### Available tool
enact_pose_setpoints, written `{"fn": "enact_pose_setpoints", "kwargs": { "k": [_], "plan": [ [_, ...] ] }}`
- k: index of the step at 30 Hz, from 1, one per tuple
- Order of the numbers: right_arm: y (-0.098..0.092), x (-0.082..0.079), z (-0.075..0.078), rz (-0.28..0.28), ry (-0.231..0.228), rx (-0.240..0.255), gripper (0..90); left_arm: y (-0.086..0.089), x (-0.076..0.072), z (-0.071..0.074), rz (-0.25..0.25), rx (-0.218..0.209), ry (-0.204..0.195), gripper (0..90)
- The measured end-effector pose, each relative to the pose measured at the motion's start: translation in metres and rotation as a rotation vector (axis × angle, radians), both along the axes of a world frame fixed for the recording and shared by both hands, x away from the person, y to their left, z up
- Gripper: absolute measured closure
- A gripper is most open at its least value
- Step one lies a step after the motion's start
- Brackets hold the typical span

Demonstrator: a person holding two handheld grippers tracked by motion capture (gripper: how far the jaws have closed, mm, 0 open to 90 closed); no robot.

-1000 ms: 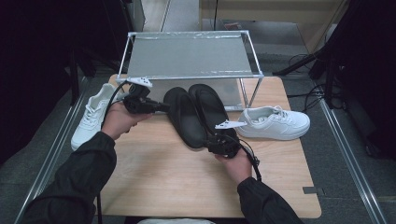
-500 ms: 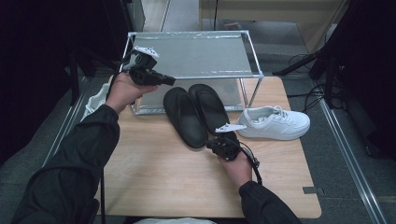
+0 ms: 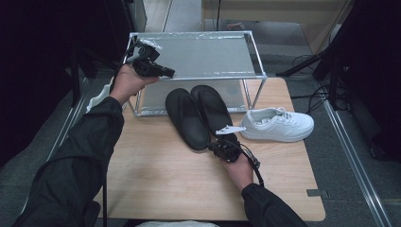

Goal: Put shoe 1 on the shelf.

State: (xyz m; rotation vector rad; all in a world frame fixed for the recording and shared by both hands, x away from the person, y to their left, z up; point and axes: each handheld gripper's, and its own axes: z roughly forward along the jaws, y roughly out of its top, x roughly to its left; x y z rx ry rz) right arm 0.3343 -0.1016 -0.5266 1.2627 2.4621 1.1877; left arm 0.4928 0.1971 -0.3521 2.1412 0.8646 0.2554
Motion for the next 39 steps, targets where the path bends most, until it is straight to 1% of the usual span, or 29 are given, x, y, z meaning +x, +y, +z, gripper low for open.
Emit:
{"fn": "enact_pose_setpoints", "kwargs": {
  "k": [1, 4, 6, 7, 9, 10, 13, 18, 21, 22, 25, 27, 29, 30, 32, 33, 36, 37, 38, 39],
  "plan": [
    [0.001, 0.000, -0.001, 0.001, 0.003, -0.001, 90.0, 0.000, 0.001, 0.000, -0.003, 0.000, 0.005, 90.0],
    [0.004, 0.001, -0.004, 0.011, 0.006, -0.016, 90.0, 0.001, 0.000, -0.001, -0.007, -0.003, 0.000, 90.0],
    [0.005, 0.001, -0.004, 0.011, 0.000, -0.021, 90.0, 0.001, 0.001, -0.001, -0.007, -0.007, 0.005, 90.0],
    [0.006, 0.001, -0.004, 0.012, -0.001, -0.021, 90.0, 0.001, 0.001, -0.001, -0.005, -0.005, 0.007, 90.0],
    [0.007, 0.001, -0.003, 0.010, -0.001, -0.023, 89.9, 0.001, 0.000, -0.002, 0.012, -0.021, 0.015, 90.0],
    [0.008, 0.001, -0.003, 0.010, -0.006, -0.024, 89.9, 0.002, 0.000, -0.003, 0.014, -0.024, 0.018, 90.0],
    [0.009, 0.002, -0.003, 0.011, -0.001, -0.025, 89.9, 0.002, 0.000, -0.003, 0.018, -0.031, 0.020, 90.0],
    [0.013, 0.002, -0.003, 0.016, -0.005, -0.025, 89.9, 0.001, -0.001, -0.003, 0.017, -0.013, 0.011, 90.0],
    [0.017, 0.002, -0.003, 0.014, 0.000, -0.017, 88.9, 0.001, -0.002, -0.003, 0.020, -0.015, 0.013, 90.0],
    [0.019, 0.002, -0.003, 0.015, -0.003, -0.014, 88.7, 0.002, -0.003, -0.003, 0.018, -0.010, 0.008, 90.0],
    [0.023, 0.000, -0.004, 0.018, -0.013, -0.018, 88.7, 0.006, -0.004, -0.004, 0.017, -0.025, 0.013, 90.0],
    [0.025, 0.000, -0.004, 0.018, -0.014, -0.023, 88.9, 0.008, -0.005, -0.003, 0.012, -0.018, 0.014, 90.0],
    [0.026, 0.002, -0.004, 0.019, -0.018, -0.026, 89.2, 0.010, -0.005, -0.003, 0.013, -0.024, 0.021, 90.0],
    [0.028, 0.002, -0.003, 0.012, -0.008, -0.025, 89.3, 0.012, -0.005, -0.003, 0.011, -0.023, 0.023, 90.0],
    [0.031, 0.003, -0.002, 0.015, -0.018, -0.023, 89.3, 0.013, -0.005, -0.003, 0.006, -0.025, 0.025, 90.0],
    [0.033, 0.003, -0.001, 0.012, -0.009, -0.014, 89.3, 0.013, -0.004, -0.004, 0.007, -0.030, 0.026, 90.0],
    [0.038, 0.006, 0.001, 0.014, -0.006, -0.014, 89.6, 0.012, -0.004, -0.004, 0.012, -0.029, 0.026, 90.0],
    [0.040, 0.008, 0.001, 0.016, -0.010, -0.010, 89.6, 0.013, -0.004, -0.004, 0.012, -0.030, 0.026, 90.0],
    [0.042, 0.009, 0.001, 0.013, -0.005, -0.008, 89.6, 0.013, -0.004, -0.004, 0.012, -0.030, 0.028, 90.0],
    [0.044, 0.010, 0.002, 0.016, -0.011, -0.007, 89.6, 0.013, -0.004, -0.004, 0.010, -0.028, 0.026, 90.0]
  ]
}}
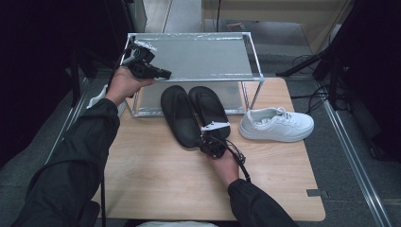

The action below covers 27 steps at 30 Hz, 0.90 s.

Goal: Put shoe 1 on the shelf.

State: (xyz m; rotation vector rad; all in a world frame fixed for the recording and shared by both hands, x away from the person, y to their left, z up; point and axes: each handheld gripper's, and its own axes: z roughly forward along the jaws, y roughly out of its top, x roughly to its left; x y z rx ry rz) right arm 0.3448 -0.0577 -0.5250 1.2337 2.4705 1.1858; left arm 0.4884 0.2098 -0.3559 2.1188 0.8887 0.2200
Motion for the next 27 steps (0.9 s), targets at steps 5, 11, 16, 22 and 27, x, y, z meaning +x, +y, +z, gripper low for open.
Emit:
{"fn": "enact_pose_setpoints", "kwargs": {
  "k": [5, 11, 16, 22, 27],
  "plan": [
    [0.009, 0.006, 0.000, -0.005, 0.010, 0.003, 89.7, 0.001, 0.001, 0.000, 0.004, -0.005, 0.008, 90.0],
    [0.022, 0.013, -0.001, -0.011, 0.016, 0.020, 90.0, -0.001, 0.000, 0.000, 0.010, 0.000, 0.008, 90.0],
    [0.036, 0.020, 0.000, -0.014, 0.014, 0.042, 90.0, -0.001, 0.000, 0.000, 0.013, -0.004, 0.010, 90.0],
    [0.049, 0.033, 0.007, -0.028, -0.007, 0.086, 90.0, 0.001, 0.001, 0.000, 0.006, -0.012, 0.013, 90.0],
    [0.060, 0.048, 0.014, -0.050, -0.025, 0.078, 90.0, 0.001, 0.001, -0.001, 0.006, -0.014, 0.013, 90.0]
  ]
}}
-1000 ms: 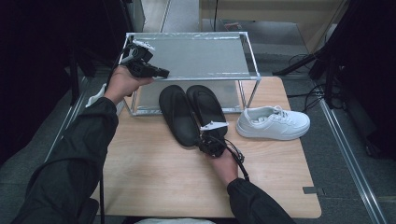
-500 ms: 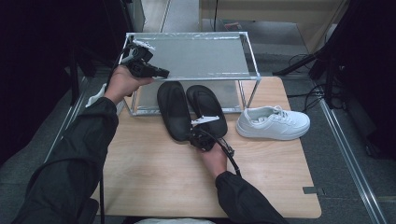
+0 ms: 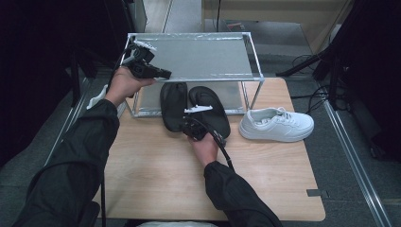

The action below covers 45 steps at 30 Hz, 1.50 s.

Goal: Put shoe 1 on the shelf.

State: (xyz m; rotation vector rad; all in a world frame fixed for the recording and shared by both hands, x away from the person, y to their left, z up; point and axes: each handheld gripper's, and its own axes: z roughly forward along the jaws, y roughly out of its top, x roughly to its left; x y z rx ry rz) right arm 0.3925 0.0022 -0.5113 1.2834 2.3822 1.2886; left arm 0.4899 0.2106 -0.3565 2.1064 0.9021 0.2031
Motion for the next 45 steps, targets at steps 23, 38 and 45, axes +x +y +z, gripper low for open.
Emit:
{"fn": "enact_pose_setpoints", "kwargs": {
  "k": [23, 38, 45],
  "plan": [
    [0.026, 0.035, 0.000, -0.022, 0.013, 0.015, 90.0, 0.003, 0.003, -0.003, -0.014, -0.022, 0.004, 90.0],
    [-0.025, -0.004, 0.020, 0.018, 0.005, 0.012, 90.0, 0.001, 0.003, -0.003, 0.000, -0.009, -0.005, 90.0],
    [-0.054, -0.020, 0.027, 0.026, -0.007, -0.004, 90.0, 0.002, 0.004, -0.004, -0.001, -0.019, 0.001, 90.0]
  ]
}}
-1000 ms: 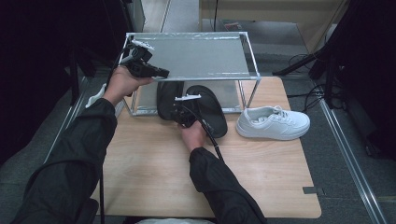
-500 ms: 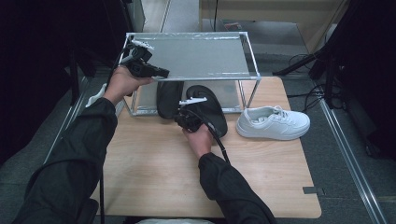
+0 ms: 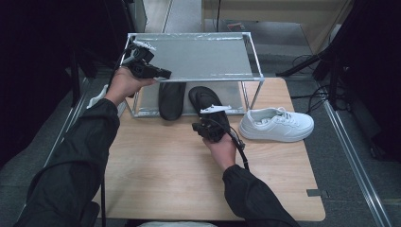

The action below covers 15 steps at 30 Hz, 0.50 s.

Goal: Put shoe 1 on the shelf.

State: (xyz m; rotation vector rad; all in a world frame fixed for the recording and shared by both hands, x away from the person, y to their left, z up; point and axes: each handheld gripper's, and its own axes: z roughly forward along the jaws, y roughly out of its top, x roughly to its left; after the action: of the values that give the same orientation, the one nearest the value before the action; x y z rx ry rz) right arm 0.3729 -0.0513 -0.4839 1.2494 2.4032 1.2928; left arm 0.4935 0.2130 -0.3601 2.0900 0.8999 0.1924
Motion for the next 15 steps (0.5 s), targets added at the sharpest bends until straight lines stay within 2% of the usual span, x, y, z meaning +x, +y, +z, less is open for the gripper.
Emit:
{"fn": "enact_pose_setpoints", "kwargs": {
  "k": [4, 7, 8, 11, 15],
  "plan": [
    [-0.020, -0.011, 0.004, -0.003, -0.005, 0.014, 90.0, 0.000, 0.000, 0.000, -0.001, 0.003, -0.005, 90.0],
    [-0.028, -0.015, 0.006, -0.003, -0.013, 0.002, 90.0, 0.000, 0.000, 0.000, 0.000, 0.004, -0.003, 90.0],
    [-0.036, -0.019, 0.006, -0.004, -0.022, -0.025, 90.0, -0.001, -0.001, 0.001, 0.001, 0.009, -0.004, 90.0],
    [-0.047, -0.022, 0.005, -0.015, -0.022, -0.041, 90.0, -0.001, -0.001, 0.001, 0.004, 0.009, -0.004, 90.0],
    [-0.064, -0.027, 0.002, -0.033, -0.027, -0.043, 90.0, -0.001, -0.001, 0.000, -0.002, 0.009, -0.010, 90.0]
  ]
}}
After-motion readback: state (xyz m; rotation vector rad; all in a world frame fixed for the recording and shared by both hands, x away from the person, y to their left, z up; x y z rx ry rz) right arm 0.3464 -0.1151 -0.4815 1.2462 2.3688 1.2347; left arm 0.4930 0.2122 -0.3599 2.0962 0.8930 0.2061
